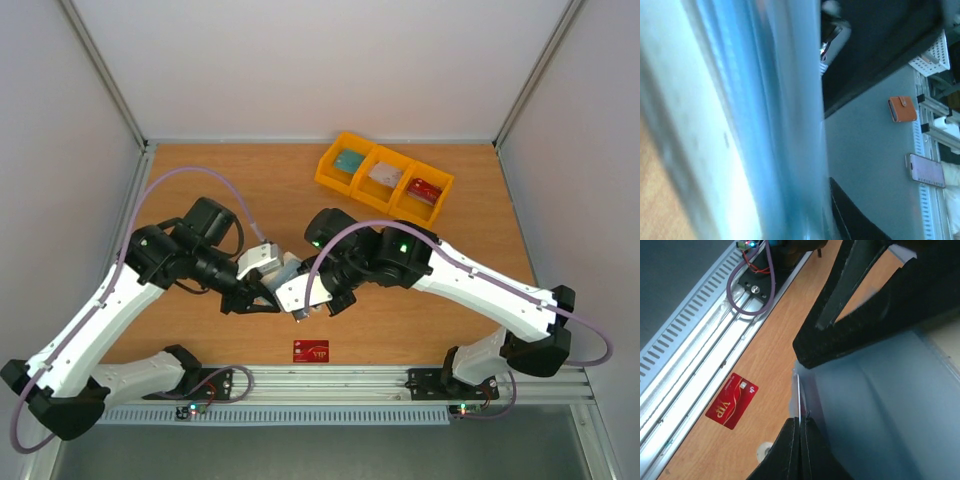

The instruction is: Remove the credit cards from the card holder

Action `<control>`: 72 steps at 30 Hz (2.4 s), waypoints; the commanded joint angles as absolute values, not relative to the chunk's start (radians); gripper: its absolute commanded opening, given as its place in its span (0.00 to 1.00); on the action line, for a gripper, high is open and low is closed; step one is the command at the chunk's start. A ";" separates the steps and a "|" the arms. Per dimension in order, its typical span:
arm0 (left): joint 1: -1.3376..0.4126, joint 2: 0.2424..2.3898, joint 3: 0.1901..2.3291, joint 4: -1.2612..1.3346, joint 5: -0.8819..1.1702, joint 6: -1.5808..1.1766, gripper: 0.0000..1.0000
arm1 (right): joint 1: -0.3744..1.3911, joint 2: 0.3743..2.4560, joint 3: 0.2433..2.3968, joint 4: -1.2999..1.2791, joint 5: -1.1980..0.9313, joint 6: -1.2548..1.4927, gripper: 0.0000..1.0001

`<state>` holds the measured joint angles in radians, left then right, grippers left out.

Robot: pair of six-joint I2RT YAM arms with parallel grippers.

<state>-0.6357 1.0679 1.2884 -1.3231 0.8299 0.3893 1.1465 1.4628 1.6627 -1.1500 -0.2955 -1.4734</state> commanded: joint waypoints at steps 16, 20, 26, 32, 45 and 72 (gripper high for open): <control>-0.639 0.720 0.940 -0.782 0.589 0.143 0.99 | 0.858 1.249 1.289 -0.590 -0.581 -0.995 0.01; -0.638 0.681 0.860 -0.709 0.586 0.142 0.99 | 0.850 1.236 1.289 -0.527 -0.607 -0.907 0.01; -0.635 0.716 0.844 -0.564 0.654 0.152 0.99 | 0.850 1.192 1.285 -0.429 -0.664 -0.732 0.01; -0.634 0.718 0.826 -0.512 0.745 0.157 0.99 | 0.850 1.170 1.249 -0.360 -0.705 -0.640 0.01; -0.566 0.670 1.130 -0.953 0.732 0.476 0.98 | 0.844 1.169 1.297 -0.511 -0.681 -0.762 0.01; -0.576 0.887 0.963 -0.500 0.991 0.176 0.24 | 0.845 1.176 1.294 -0.444 -0.775 -0.709 0.01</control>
